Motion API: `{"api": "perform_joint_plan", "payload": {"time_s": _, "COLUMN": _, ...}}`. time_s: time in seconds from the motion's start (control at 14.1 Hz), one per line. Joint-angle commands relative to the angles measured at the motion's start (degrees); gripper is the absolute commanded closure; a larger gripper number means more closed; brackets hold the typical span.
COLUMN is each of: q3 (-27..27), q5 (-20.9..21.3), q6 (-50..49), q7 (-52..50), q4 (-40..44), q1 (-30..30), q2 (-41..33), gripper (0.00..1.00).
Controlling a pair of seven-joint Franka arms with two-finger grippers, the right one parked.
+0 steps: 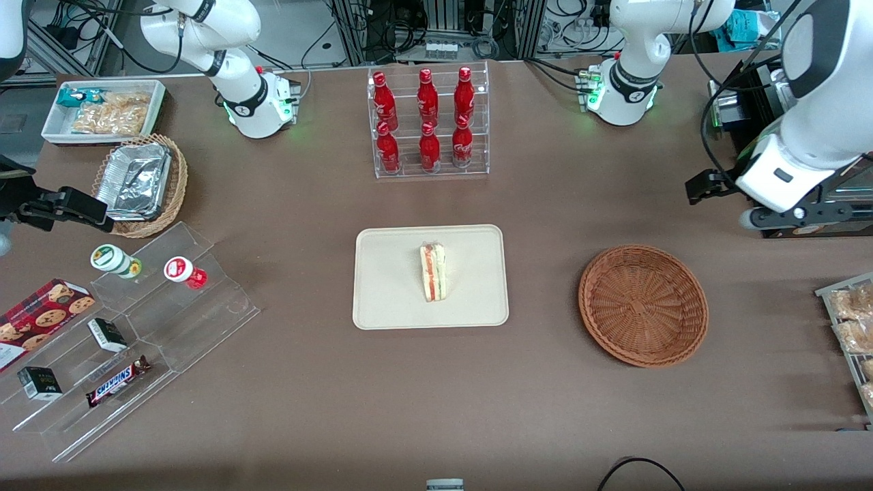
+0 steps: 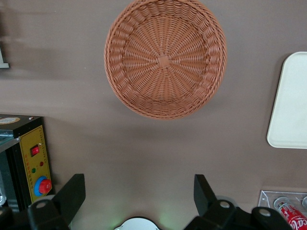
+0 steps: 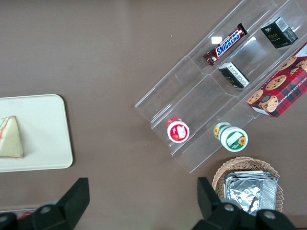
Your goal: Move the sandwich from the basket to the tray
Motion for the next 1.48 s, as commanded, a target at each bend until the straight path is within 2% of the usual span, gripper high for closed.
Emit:
{"api": "perform_joint_plan", "payload": {"time_s": 0.0, "q3": -0.7, "q5": -1.2, "q6": -0.2, "q7": 0.2, "q4": 1.7, "q1": 1.2, "q2": -0.4, "gripper": 0.0}}
{"api": "perform_joint_plan", "payload": {"time_s": 0.28, "q3": -0.7, "q5": -4.0, "q6": -0.1, "q7": -0.3, "q4": 4.8, "q1": 1.2, "q2": 1.2, "gripper": 0.0}}
{"api": "perform_joint_plan", "payload": {"time_s": 1.13, "q3": -0.7, "q5": -3.7, "q6": 0.2, "q7": 0.2, "q4": 9.6, "q1": 1.1, "q2": 2.8, "gripper": 0.0}}
{"api": "perform_joint_plan", "payload": {"time_s": 1.41, "q3": -0.6, "q5": -3.2, "q6": -2.9, "q7": -0.2, "q4": 10.7, "q1": 1.1, "q2": 1.9, "gripper": 0.0}}
